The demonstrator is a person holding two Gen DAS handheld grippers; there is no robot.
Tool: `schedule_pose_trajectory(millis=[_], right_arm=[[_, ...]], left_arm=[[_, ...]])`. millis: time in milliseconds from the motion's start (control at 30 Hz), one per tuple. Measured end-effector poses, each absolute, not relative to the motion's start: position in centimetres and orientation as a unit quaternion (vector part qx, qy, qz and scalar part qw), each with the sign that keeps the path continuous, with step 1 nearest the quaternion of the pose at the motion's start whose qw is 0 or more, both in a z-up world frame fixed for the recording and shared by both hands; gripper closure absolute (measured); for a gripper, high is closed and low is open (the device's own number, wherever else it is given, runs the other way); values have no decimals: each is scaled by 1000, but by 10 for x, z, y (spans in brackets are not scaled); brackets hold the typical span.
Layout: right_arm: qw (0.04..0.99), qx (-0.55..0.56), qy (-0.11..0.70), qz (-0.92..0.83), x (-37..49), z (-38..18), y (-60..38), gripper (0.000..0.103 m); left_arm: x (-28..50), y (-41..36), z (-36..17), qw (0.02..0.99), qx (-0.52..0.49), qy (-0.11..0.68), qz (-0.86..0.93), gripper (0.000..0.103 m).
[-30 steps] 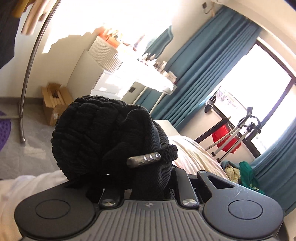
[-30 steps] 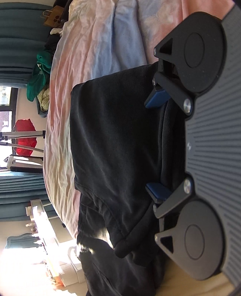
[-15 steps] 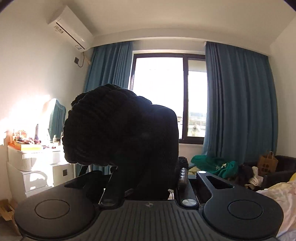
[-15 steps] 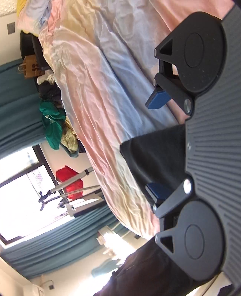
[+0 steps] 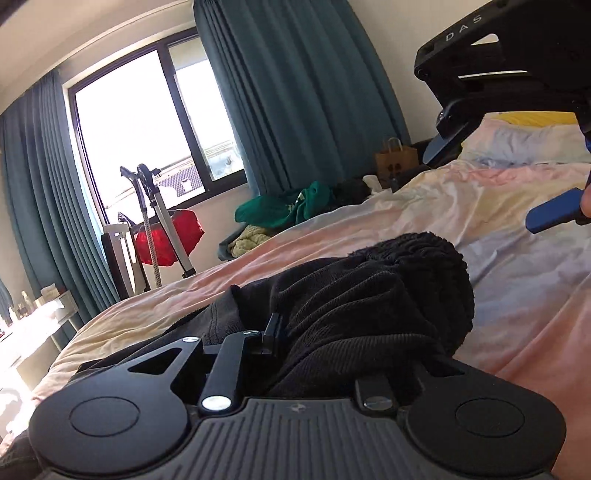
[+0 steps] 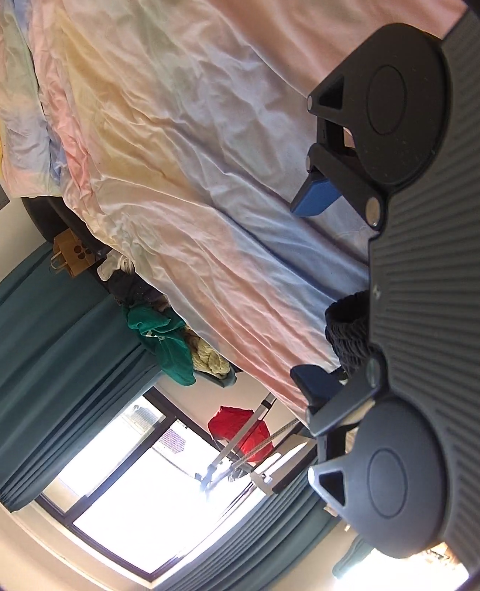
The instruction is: Fold clothes
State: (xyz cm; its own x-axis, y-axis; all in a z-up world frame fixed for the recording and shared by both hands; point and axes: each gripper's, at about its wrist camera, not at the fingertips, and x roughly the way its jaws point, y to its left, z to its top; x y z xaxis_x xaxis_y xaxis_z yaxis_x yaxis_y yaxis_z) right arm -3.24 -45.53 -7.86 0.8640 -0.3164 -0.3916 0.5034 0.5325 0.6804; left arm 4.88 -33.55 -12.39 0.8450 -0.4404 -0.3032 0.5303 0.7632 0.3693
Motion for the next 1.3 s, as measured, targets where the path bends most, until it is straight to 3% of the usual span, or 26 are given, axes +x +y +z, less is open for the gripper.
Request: schedule_pose_trajectory(millis=[167, 233, 267, 367, 400, 433, 833, 1300], right_arm=[[866, 432, 112, -224, -29, -80, -455, 14], [867, 435, 117, -215, -26, -81, -454, 14], [867, 436, 119, -209, -25, -81, -453, 14], [869, 441, 125, -185, -23, -82, -450, 14], [869, 445, 129, -175, -21, -82, -449, 14], [869, 447, 132, -166, -20, -82, -447, 14], [857, 453, 198, -142, -17, -91, -422, 14], [751, 595, 260, -121, -20, -145, -414, 14]], left_arm=[[52, -312, -133, 908, 262, 132, -300, 74], [48, -296, -141, 892, 288, 149, -316, 61], [39, -289, -142, 884, 303, 151, -323, 59], [4, -271, -143, 866, 331, 148, -344, 35], [-1, -266, -141, 864, 334, 147, -345, 21], [-7, -257, -140, 861, 332, 149, -356, 18], [-13, -149, -123, 900, 281, 176, -284, 18], [19, -96, -115, 923, 195, 194, -270, 18]])
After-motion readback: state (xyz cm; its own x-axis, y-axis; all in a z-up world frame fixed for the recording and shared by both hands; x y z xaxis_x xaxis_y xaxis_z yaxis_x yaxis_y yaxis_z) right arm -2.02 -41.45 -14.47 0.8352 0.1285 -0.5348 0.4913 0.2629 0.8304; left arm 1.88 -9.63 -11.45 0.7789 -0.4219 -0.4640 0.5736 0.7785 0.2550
